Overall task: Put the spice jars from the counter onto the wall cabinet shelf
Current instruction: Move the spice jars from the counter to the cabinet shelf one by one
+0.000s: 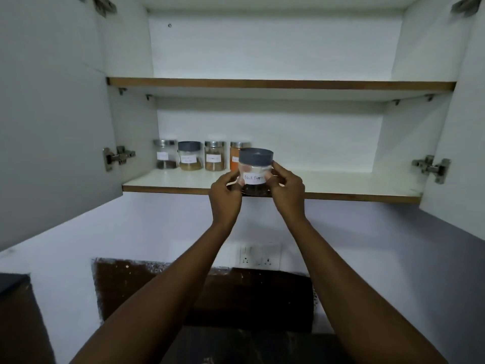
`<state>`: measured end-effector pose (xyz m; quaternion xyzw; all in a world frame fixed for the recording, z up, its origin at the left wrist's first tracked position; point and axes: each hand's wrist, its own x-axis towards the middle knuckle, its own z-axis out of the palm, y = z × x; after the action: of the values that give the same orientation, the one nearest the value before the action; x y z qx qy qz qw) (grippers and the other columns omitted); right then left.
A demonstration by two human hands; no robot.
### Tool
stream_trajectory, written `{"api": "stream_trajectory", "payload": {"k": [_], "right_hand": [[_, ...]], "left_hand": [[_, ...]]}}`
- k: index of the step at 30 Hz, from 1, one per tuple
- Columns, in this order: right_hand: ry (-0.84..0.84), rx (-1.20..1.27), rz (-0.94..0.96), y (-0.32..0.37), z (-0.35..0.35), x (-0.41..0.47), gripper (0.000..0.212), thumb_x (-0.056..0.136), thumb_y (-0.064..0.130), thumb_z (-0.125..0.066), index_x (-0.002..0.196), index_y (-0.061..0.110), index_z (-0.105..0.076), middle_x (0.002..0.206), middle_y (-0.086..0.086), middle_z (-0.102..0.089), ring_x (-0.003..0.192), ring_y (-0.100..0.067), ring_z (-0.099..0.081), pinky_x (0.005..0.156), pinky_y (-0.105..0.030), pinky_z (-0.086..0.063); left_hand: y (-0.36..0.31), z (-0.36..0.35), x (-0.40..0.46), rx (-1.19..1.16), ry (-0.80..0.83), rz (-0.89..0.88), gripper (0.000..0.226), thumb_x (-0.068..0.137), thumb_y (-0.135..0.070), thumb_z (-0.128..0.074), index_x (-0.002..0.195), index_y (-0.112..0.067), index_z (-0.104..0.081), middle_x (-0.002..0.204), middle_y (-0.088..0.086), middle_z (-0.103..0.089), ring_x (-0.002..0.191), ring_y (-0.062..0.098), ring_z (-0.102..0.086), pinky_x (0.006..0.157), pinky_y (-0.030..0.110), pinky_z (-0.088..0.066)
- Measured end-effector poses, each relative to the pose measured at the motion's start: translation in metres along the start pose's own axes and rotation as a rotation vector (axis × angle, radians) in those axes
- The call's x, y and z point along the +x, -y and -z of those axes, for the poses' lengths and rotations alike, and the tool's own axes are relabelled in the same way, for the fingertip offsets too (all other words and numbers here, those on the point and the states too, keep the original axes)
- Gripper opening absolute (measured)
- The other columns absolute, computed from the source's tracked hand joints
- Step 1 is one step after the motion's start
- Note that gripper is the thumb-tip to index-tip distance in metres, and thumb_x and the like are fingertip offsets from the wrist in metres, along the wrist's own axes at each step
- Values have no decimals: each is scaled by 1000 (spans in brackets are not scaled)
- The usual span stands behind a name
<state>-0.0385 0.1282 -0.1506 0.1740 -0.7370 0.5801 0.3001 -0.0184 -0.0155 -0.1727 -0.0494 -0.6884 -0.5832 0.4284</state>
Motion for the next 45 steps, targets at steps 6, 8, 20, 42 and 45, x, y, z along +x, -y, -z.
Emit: {"api": "stream_trajectory", "payload": {"k": [6, 8, 20, 42, 45], "right_hand": [[94, -226, -129, -19, -14, 59, 30, 89, 1, -56, 115, 1, -70, 115, -16, -75, 107, -34, -69, 77, -25, -46], [97, -264, -160, -29, -17, 75, 26, 87, 1, -59, 110, -4, -68, 114, -18, -73, 108, -36, -67, 78, -27, -46], [136, -416, -220, -86, -42, 153, 25, 93, 10, -62, 112, -3, -70, 120, -19, -71, 116, -34, -66, 90, -30, -48], [107, -411, -186, -127, -55, 200, 21, 86, 0, -62, 102, -5, -75, 104, -20, -75, 101, -33, -70, 76, -26, -44], [107, -420, -182, -127, -54, 199, 20, 87, 1, -62, 102, -5, -74, 104, -20, -75, 101, -34, -69, 74, -23, -40]], "left_hand": [[10, -40, 61, 285, 108, 182, 20, 89, -4, -70, 108, -3, -78, 113, 14, -77, 109, 30, -72, 97, 41, -61], [16, -52, 78, 315, 129, 215, 17, 88, -3, -70, 102, 2, -78, 111, 17, -77, 108, 31, -72, 97, 43, -60], [56, -99, 145, 372, 129, 406, 38, 94, -19, -72, 126, 1, -66, 131, 13, -70, 125, 27, -66, 105, 30, -52], [101, -124, 180, 218, 230, 368, 23, 93, 2, -64, 112, 1, -77, 109, 24, -76, 103, 36, -76, 98, 45, -61], [101, -124, 179, 247, 250, 346, 26, 92, 3, -65, 115, 0, -76, 113, 21, -75, 108, 34, -74, 99, 42, -61]]}}
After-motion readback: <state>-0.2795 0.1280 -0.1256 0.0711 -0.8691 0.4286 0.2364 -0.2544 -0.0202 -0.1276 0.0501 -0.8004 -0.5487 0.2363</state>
